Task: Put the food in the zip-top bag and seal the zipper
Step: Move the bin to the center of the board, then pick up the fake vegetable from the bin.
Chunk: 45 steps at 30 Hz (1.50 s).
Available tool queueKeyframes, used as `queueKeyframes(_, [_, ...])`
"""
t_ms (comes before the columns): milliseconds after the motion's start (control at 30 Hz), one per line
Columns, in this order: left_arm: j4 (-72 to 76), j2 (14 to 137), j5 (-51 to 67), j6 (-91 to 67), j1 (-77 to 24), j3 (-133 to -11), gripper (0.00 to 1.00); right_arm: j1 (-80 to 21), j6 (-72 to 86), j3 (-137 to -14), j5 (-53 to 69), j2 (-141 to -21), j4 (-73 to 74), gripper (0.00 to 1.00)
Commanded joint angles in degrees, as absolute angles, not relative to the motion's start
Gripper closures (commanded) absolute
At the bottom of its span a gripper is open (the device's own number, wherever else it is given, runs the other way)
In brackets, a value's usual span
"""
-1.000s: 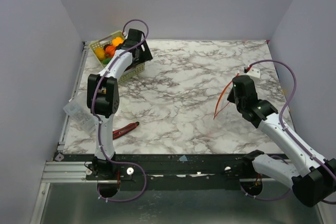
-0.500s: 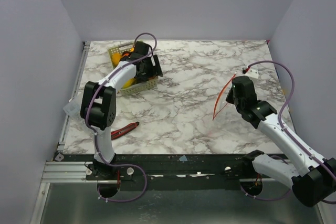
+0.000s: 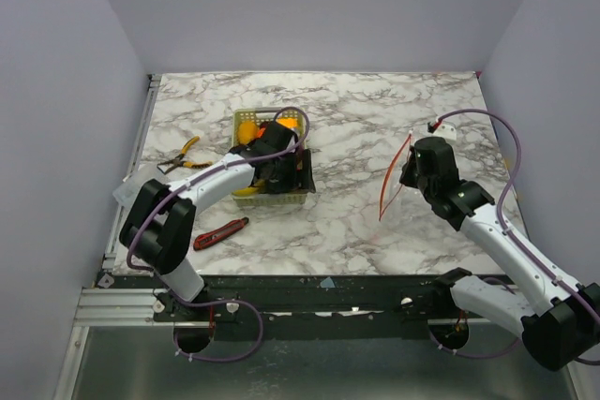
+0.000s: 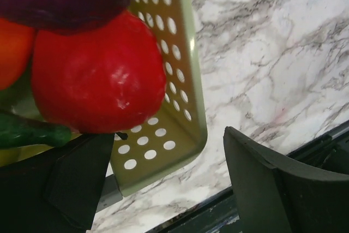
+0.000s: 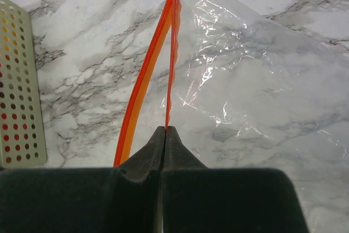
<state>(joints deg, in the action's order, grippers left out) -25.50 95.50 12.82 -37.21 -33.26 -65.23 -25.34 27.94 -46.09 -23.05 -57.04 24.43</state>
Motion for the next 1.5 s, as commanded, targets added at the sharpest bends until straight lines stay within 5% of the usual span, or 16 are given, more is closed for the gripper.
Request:
queueKeyframes(0, [-25.2, 86.8, 12.5, -36.5, -33.6, -58.7, 0.18, -25.5, 25.9, -45.7, -18.8, -57.1, 22.4, 1.00])
queueKeyframes(367, [-29.7, 79.9, 9.2, -25.4, -33.6, -63.4, 0.16, -25.6, 24.0, -45.7, -8.6, -61.0, 21.6, 1.00])
queueKeyframes(733, [-34.0, 93.1, -9.2, -19.7, -33.3, -78.1, 0.15, -25.7, 23.7, -45.6, -9.1, -62.0, 21.2, 1.00])
queueKeyframes(1467, [-33.7, 104.9, -0.1, -20.6, -30.5, -81.3, 0.21, -25.7, 23.9, -44.5, -8.5, -59.6, 20.9, 1.00])
